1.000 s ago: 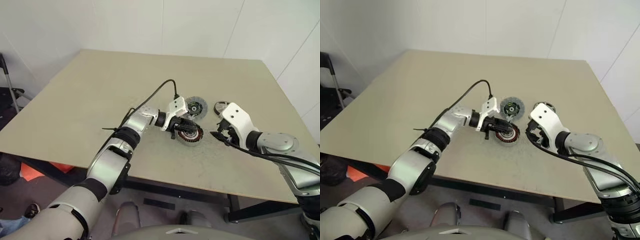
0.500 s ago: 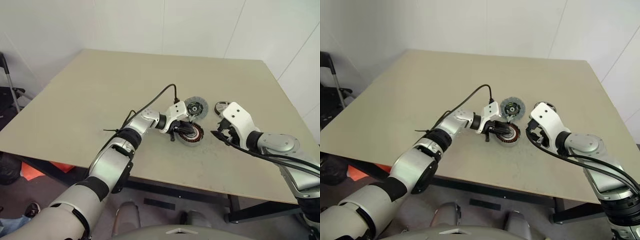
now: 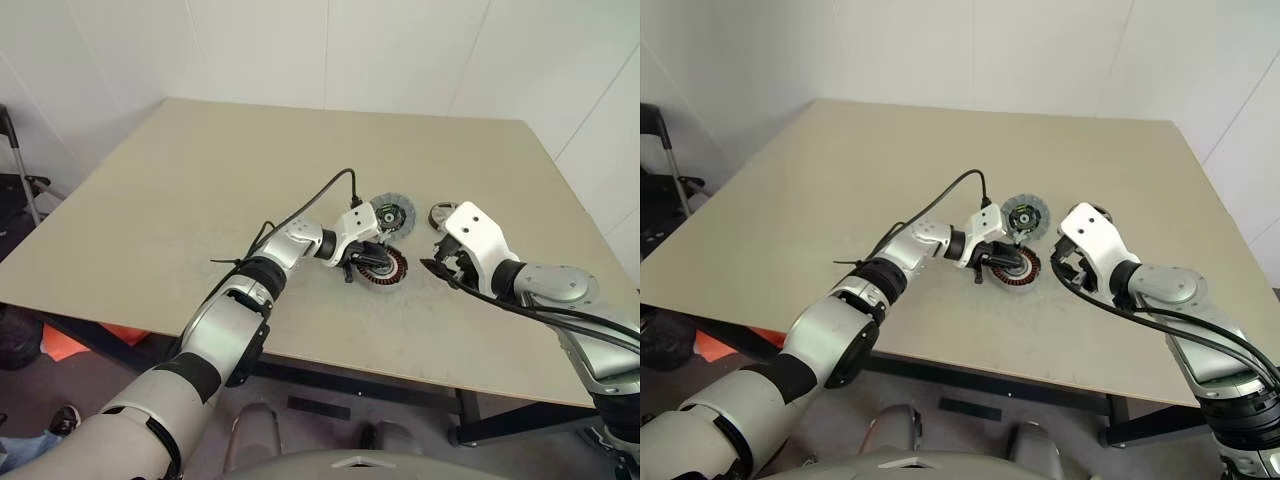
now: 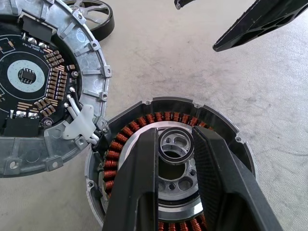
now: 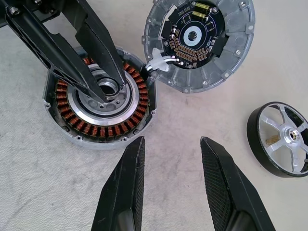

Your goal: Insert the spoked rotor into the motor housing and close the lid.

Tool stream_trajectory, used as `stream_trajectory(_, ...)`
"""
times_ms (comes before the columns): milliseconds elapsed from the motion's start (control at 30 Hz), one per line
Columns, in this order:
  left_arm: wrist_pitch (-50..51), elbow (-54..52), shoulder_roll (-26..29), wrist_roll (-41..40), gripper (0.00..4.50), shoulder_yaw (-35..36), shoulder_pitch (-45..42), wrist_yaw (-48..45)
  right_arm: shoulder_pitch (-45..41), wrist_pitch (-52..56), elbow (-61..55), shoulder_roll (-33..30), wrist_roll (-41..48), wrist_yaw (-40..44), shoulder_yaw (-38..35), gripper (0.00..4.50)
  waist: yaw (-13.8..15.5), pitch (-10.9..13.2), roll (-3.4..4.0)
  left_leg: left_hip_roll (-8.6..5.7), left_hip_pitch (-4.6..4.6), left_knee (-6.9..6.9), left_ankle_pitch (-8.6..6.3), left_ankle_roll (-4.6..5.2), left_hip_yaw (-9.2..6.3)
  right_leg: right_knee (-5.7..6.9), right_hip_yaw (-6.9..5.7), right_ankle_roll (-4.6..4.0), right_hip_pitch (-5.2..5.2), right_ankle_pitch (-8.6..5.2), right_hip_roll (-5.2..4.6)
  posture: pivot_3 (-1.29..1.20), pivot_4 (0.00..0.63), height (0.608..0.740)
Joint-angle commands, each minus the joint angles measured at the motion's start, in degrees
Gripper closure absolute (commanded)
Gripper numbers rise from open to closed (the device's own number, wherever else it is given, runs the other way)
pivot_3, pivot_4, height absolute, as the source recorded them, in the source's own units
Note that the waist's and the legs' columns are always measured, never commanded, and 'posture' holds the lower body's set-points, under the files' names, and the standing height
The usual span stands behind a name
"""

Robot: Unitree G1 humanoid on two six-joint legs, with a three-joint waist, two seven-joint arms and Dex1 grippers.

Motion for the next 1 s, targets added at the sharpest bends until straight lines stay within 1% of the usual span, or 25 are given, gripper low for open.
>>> stream_trajectory(33,-1.2,-0.5,0.3,0.1,3.81,0.7,-1.9,0.1,-1.4,-0.3,-1.5,-0.1,-0.4,-0.4,-1.5,2.45,0.0,0.0,0.0,0.0,0.0,0.0,0.0,0.0,0.0,0.0,0.0,0.0,0.0,0.0,0.0,0.0,0.0,0.74)
stream_trajectory(133,-1.7,-0.3,0.4,0.6,3.81,0.4,-1.8,0.5,-1.8,-0.5,-1.3,0.0,-0.5,-0.4,-1.5,2.45,0.0,0.0,0.0,0.0,0.0,0.0,0.0,0.0,0.0,0.0,0.0,0.0,0.0,0.0,0.0,0.0,0.0,0.74)
stream_trajectory(200,-2.3,-0.1,0.5,1.2,3.07,0.0,-1.6,0.8,-2.1,-0.5,-1.1,0.0,-0.5,-0.4,-1.5,2.45,0.0,0.0,0.0,0.0,0.0,0.0,0.0,0.0,0.0,0.0,0.0,0.0,0.0,0.0,0.0,0.0,0.0,0.74)
stream_trajectory(333,-1.9,0.3,0.6,1.8,1.77,0.2,-1.8,2.2,-2.4,-0.8,-0.7,-0.1,-0.6,-0.3,-1.6,2.45,0.0,0.0,0.0,0.0,0.01,0.0,0.0,0.01,0.0,0.0,0.0,0.0,0.0,0.0,0.0,0.0,0.0,0.74)
stream_trajectory(433,-1.4,0.1,0.7,1.0,1.77,1.2,-2.1,2.0,-2.6,-1.1,-0.4,-0.2,-0.6,-0.2,-1.6,2.45,0.0,0.0,0.0,0.0,0.0,0.0,0.0,0.01,0.0,0.0,0.0,0.0,0.0,0.0,0.0,0.0,0.0,0.74)
stream_trajectory(633,0.4,-2.3,2.0,-2.6,1.77,4.5,-2.4,-1.4,-2.9,-1.9,0.2,0.1,-0.5,0.1,-1.2,2.45,0.0,0.0,0.0,0.01,0.01,0.0,0.0,0.01,0.0,0.01,0.0,0.0,0.0,0.0,0.0,0.0,0.0,0.74)
stream_trajectory(800,6.0,-7.5,5.2,-8.7,1.77,10.0,-2.4,-4.0,-3.2,-1.4,-1.1,2.4,1.1,0.3,-0.6,2.45,-0.1,0.0,0.01,0.02,0.03,0.0,0.0,0.01,0.0,0.04,0.0,-0.01,0.0,0.0,0.01,0.0,0.0,0.74)
stream_trajectory(900,9.6,-11.0,7.8,-11.2,1.73,12.4,-1.5,-4.1,-3.8,-0.6,-1.5,4.6,1.9,-0.1,-0.1,3.09,-0.1,0.0,0.02,0.02,0.05,0.0,0.0,0.0,0.01,0.06,0.0,-0.01,-0.01,0.0,0.02,0.0,0.0,0.74)
stream_trajectory(1000,11.0,-13.7,11.7,-11.6,1.73,13.8,1.2,-2.1,-4.9,-0.5,-0.6,7.0,1.4,-0.8,1.8,4.06,-0.2,0.0,0.04,0.02,0.06,0.0,0.0,0.0,0.01,0.07,0.0,-0.01,0.0,0.0,0.02,0.0,0.0,0.74)
